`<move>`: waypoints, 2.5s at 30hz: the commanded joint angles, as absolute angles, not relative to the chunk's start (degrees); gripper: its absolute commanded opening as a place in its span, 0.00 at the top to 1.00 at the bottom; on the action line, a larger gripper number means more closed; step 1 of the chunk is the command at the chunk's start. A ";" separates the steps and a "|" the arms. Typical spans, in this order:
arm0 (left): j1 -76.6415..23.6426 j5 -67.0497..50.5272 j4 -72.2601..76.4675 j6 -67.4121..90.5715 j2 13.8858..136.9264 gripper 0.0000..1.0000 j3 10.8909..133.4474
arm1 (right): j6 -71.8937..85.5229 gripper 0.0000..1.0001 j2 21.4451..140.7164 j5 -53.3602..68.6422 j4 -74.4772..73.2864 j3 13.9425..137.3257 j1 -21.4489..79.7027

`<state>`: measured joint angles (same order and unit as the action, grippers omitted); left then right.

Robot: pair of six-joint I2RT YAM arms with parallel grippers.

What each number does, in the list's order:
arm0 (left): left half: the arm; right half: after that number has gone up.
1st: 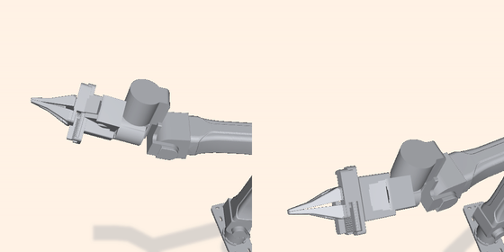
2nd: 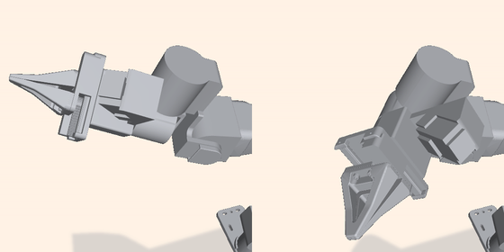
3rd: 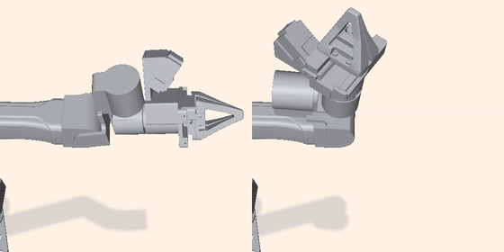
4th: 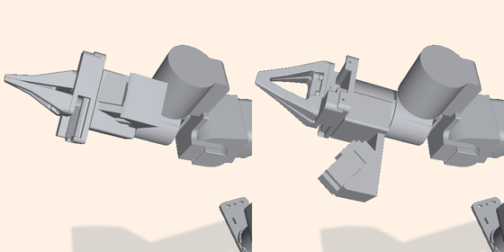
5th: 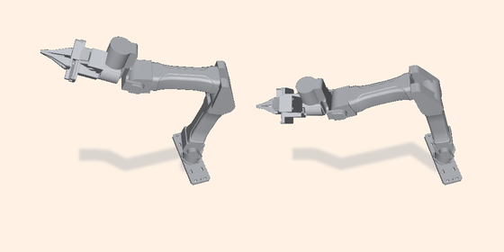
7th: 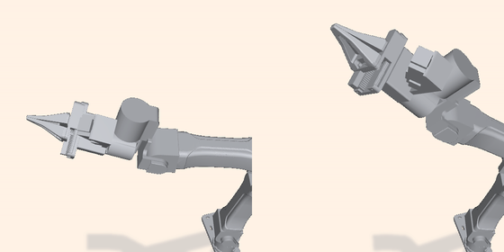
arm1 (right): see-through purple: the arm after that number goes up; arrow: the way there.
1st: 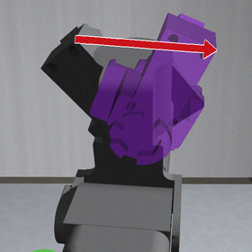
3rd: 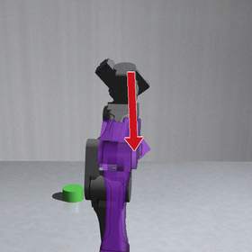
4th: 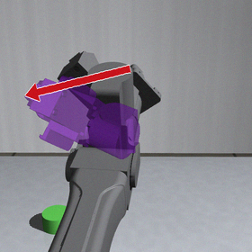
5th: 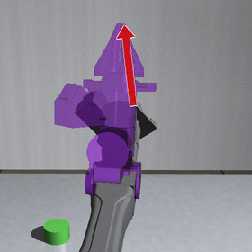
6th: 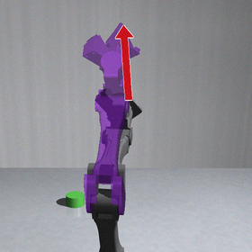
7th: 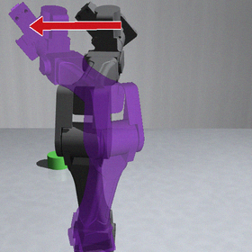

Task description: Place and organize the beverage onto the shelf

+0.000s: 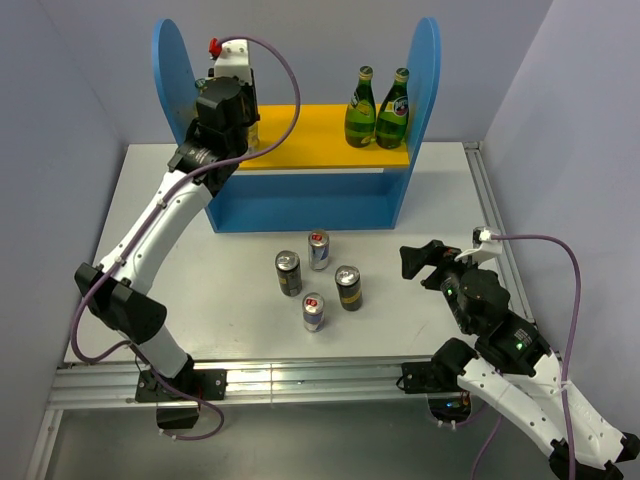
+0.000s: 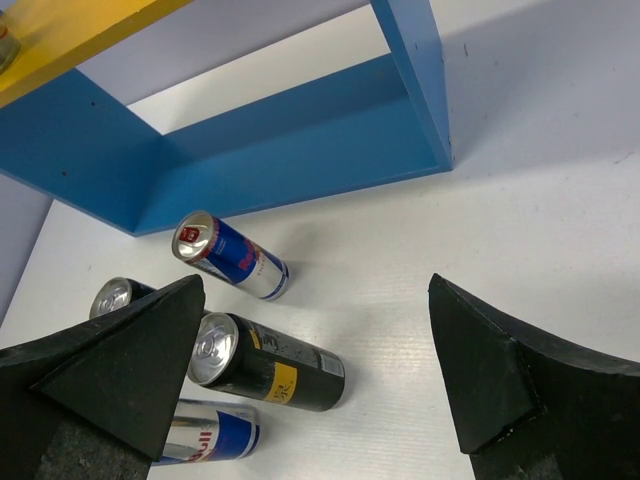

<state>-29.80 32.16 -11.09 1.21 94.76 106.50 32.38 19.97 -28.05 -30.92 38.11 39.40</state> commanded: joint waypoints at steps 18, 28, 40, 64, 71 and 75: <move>-29.09 32.26 3.78 3.25 91.15 0.01 103.71 | 32.87 0.00 20.30 -29.62 -29.97 37.88 39.90; -31.98 31.82 0.28 3.61 84.03 0.01 99.85 | 33.05 0.00 19.69 -29.88 -30.15 37.88 39.99; -50.44 38.05 -16.08 16.69 59.43 0.01 74.04 | 32.34 0.00 19.34 -28.39 -29.36 37.79 39.99; -56.34 28.30 -1.33 38.76 50.62 0.01 30.59 | 30.94 0.00 25.05 -22.59 -27.42 36.74 39.99; -56.34 28.82 8.34 36.92 59.66 0.01 29.35 | 30.85 0.00 25.22 -22.41 -27.25 36.56 39.99; -56.34 31.11 13.96 35.33 63.71 0.01 28.65 | 30.85 0.00 25.75 -22.24 -27.07 36.47 39.99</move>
